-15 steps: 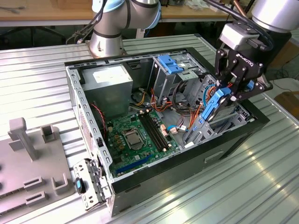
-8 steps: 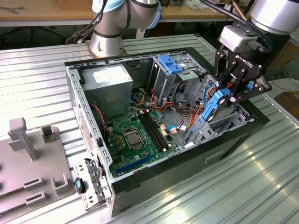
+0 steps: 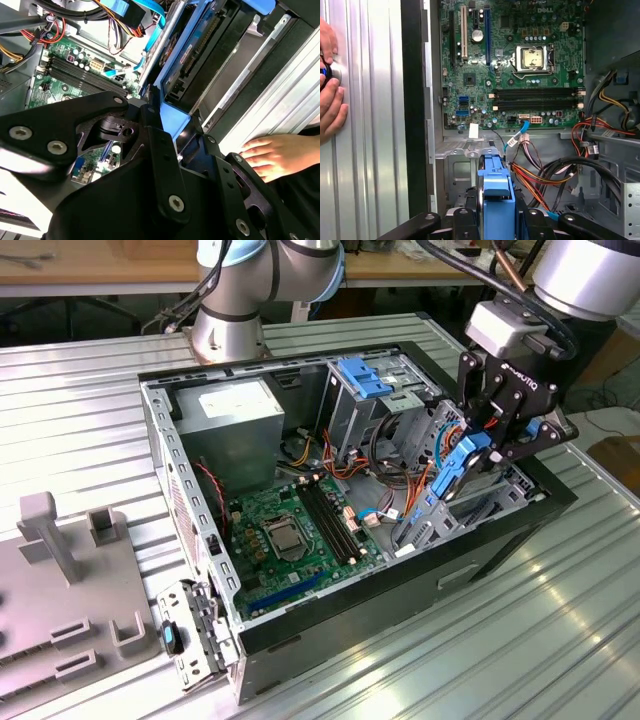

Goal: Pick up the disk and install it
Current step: 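Insert the disk into the insertion slot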

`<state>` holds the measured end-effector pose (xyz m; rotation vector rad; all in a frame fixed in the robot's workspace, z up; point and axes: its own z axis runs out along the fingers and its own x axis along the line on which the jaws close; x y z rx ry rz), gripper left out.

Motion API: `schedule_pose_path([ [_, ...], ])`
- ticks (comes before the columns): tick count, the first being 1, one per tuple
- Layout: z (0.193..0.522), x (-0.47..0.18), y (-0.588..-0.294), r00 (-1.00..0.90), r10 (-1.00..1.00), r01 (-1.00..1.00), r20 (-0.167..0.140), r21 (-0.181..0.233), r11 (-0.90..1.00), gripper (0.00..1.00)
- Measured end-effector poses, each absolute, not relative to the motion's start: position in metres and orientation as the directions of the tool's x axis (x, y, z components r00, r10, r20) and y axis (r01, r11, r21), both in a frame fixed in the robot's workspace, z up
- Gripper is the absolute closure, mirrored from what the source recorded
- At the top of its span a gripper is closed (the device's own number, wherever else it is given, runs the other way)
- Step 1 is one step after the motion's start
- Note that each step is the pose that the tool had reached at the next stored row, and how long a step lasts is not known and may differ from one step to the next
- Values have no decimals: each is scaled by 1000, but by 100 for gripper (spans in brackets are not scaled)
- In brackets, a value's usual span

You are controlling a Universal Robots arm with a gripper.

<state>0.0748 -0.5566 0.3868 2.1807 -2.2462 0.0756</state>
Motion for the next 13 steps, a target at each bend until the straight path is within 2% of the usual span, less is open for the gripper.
schedule_pose_path([
  [13, 380, 75, -557, -30, -999, -999, 41, -28, 29, 63],
])
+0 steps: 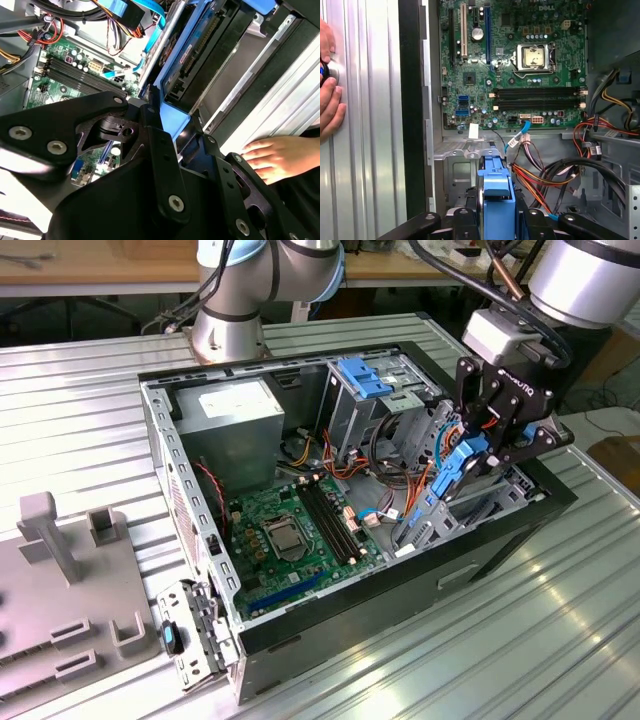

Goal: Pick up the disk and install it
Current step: 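Insert the disk into the insertion slot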

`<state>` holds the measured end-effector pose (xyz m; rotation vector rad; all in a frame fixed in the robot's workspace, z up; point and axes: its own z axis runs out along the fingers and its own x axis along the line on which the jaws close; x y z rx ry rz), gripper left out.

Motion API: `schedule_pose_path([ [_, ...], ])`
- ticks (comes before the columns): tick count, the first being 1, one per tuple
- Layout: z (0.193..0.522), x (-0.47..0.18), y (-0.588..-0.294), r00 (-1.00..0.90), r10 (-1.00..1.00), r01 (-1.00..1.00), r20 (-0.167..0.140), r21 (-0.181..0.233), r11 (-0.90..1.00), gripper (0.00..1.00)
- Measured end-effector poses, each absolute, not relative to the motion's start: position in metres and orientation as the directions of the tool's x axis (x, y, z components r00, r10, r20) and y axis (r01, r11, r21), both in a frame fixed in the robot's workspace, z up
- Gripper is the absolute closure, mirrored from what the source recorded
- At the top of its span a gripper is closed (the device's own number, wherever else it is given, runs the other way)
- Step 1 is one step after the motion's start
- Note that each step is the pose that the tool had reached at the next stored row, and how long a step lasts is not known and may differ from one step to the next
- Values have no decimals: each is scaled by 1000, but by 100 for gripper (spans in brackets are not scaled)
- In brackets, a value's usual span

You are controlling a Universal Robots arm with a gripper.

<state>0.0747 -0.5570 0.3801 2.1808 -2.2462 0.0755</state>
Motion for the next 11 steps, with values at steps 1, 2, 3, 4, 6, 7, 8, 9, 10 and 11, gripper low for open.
schedule_pose_path([
  [1, 379, 75, -557, -30, -999, -999, 41, -28, 29, 63],
  [2, 379, 75, -557, -30, -999, -999, 41, -28, 29, 63],
  [3, 379, 75, -557, -30, -999, -999, 41, -28, 29, 63],
  [4, 378, 75, -557, -30, -999, -999, 41, -28, 29, 63],
  [6, 377, 75, -557, -30, -999, -999, 41, -28, 29, 63],
  [7, 377, 75, -557, -30, -999, -999, 41, -28, 29, 63],
  [8, 376, 75, -557, -30, -999, -999, 41, -28, 29, 63],
  [9, 376, 75, -557, -30, -999, -999, 41, -28, 29, 63],
  [10, 375, 75, -557, -30, -999, -999, 41, -28, 29, 63],
  [11, 375, 75, -557, -30, -999, -999, 41, -28, 29, 63],
])
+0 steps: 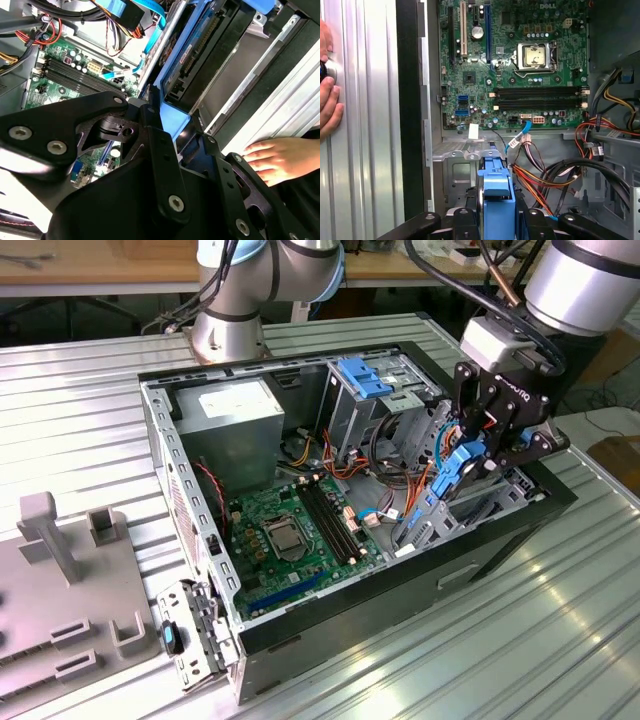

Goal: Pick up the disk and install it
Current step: 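Insert the disk into the insertion slot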

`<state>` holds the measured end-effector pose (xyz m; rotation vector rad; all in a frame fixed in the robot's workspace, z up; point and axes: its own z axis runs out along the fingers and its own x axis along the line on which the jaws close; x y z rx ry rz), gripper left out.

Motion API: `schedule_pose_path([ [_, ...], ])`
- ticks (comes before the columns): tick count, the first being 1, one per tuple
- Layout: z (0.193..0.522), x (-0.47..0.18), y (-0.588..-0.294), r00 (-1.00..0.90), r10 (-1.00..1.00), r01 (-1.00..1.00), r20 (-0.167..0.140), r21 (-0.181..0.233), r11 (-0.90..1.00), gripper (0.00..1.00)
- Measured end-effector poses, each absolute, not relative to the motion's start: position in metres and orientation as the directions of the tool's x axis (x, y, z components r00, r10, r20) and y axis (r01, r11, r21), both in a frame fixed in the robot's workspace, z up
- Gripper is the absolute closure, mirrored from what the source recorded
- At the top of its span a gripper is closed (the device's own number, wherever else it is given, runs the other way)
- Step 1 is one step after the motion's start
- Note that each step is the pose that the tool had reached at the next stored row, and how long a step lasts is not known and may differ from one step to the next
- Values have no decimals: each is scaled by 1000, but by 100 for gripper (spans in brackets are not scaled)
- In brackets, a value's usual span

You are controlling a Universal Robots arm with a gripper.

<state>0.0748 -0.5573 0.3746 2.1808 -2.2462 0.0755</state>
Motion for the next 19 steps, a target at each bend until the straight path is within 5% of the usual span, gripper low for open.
schedule_pose_path([
  [19, 363, 75, -558, -30, -999, -999, 41, -28, 29, 63],
])
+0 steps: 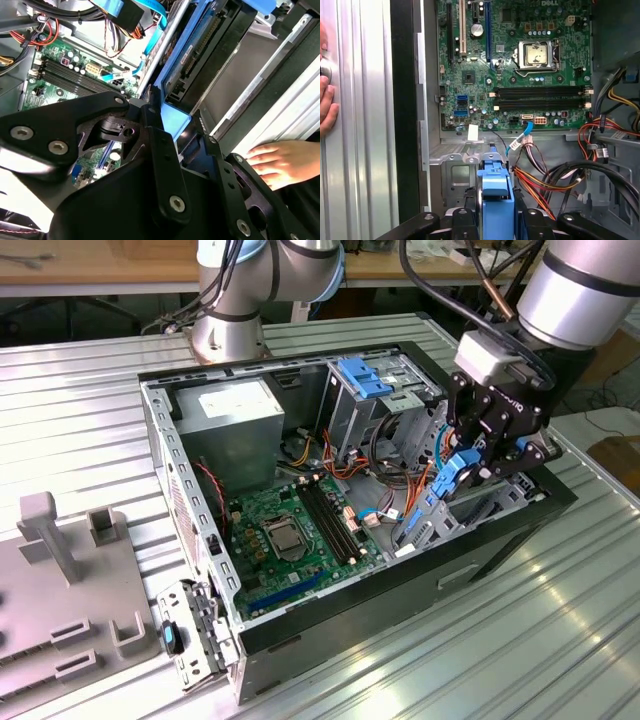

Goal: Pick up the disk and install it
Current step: 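Insert the disk into the insertion slot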

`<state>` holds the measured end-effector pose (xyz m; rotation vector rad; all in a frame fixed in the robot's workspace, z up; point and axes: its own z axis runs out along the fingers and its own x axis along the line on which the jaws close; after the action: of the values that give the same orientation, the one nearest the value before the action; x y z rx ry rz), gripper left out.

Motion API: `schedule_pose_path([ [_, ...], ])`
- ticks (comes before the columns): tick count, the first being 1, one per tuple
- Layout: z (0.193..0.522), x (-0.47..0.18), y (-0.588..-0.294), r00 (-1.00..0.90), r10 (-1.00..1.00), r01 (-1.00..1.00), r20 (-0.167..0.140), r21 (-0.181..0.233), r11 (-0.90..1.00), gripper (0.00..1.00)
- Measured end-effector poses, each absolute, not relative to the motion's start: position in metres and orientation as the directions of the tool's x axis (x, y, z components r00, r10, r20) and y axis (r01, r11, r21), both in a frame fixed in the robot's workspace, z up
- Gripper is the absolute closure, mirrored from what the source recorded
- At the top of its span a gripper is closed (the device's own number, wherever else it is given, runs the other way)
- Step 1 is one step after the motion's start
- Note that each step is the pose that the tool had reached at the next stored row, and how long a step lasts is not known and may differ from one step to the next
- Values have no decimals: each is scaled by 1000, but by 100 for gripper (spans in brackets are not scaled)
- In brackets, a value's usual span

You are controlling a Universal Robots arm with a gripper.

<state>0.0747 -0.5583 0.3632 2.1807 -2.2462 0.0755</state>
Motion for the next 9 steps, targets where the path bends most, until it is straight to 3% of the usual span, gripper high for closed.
schedule_pose_path([
  [9, 358, 75, -559, -30, -999, -999, 41, -28, 29, 63],
])
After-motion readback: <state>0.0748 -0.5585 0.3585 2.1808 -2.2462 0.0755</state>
